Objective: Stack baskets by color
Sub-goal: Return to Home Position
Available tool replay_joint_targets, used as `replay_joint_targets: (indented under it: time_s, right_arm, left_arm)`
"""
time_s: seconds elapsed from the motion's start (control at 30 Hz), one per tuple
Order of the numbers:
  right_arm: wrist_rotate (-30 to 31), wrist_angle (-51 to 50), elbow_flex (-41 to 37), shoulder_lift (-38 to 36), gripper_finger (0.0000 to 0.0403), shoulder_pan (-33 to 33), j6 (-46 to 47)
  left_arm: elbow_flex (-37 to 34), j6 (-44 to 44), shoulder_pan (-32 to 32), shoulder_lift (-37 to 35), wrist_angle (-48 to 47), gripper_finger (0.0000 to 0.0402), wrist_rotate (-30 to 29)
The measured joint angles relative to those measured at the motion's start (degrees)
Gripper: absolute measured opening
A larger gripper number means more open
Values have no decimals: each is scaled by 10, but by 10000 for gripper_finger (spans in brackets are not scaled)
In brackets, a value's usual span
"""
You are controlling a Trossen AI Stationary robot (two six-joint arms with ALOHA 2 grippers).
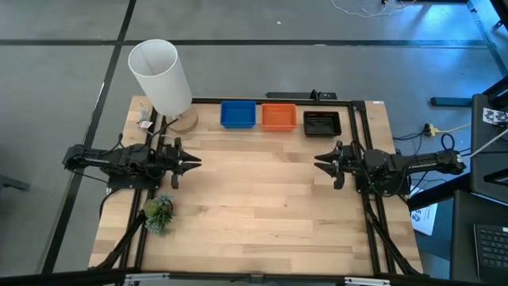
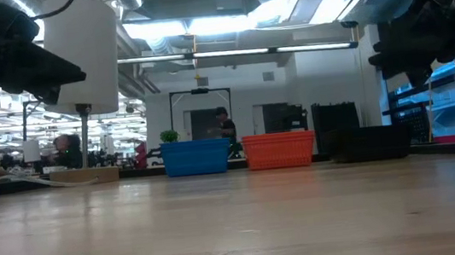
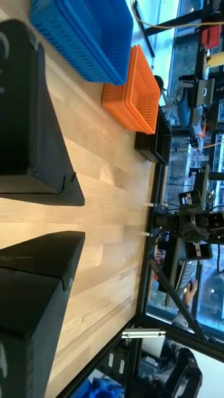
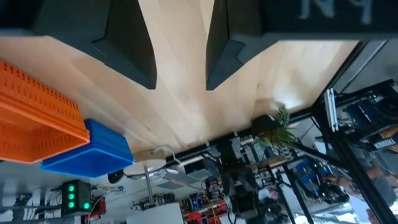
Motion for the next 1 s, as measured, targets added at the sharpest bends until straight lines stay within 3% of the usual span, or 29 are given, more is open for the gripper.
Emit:
replay_joint_targets:
  time_s: [0.43,1.0]
  right_arm:
    - [0,1,0,-46,139,0,0]
    - [0,1,0,-47,139,0,0]
  left_arm:
    - [0,0,0,0,0,69,0]
    - [0,0,0,0,0,69,0]
